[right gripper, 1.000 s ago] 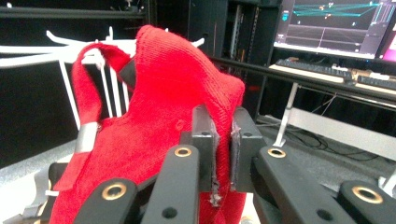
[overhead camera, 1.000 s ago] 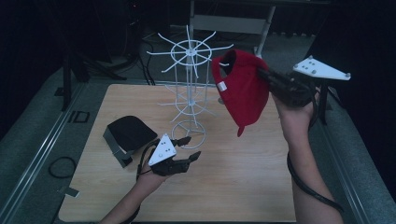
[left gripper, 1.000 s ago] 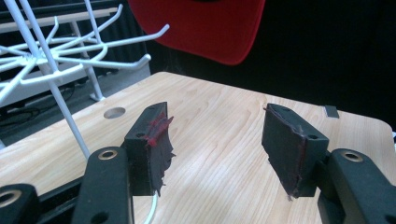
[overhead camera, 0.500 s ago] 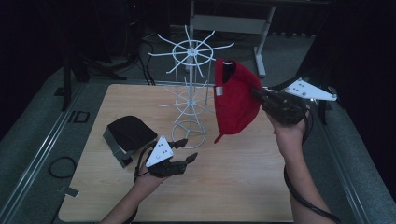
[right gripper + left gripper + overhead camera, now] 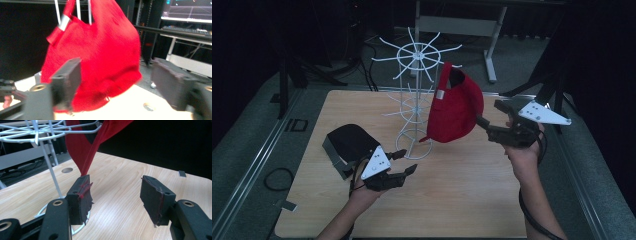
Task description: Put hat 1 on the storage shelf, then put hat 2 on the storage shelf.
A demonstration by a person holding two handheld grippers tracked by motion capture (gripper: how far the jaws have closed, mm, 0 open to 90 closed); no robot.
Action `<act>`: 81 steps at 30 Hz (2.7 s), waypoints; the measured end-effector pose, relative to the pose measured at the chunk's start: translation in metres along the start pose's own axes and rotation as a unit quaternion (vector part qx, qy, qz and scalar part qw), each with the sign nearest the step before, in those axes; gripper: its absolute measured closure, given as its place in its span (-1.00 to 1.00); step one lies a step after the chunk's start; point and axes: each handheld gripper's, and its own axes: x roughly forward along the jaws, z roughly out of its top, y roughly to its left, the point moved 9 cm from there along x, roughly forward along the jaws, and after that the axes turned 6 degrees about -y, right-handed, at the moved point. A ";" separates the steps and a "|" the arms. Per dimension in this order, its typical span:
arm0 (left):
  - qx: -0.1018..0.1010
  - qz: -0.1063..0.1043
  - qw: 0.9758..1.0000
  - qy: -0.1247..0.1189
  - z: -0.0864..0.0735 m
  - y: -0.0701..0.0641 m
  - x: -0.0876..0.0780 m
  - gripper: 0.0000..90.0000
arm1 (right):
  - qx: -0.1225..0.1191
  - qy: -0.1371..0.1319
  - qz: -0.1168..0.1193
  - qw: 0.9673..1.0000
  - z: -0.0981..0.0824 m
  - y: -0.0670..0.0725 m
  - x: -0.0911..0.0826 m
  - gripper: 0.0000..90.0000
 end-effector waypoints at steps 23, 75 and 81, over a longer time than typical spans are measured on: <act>-0.029 0.076 0.996 0.026 -0.042 0.052 -0.051 -0.06 | 0.059 0.099 -0.023 0.993 -0.175 -0.027 -0.043 -0.70; -0.040 0.203 0.946 0.251 -0.168 0.180 -0.117 0.33 | 0.074 0.120 -0.028 0.990 -0.230 -0.028 -0.078 -0.68; -0.050 0.202 0.945 0.252 -0.168 0.173 -0.114 0.74 | 0.080 0.117 -0.025 0.990 -0.230 -0.028 -0.079 -0.68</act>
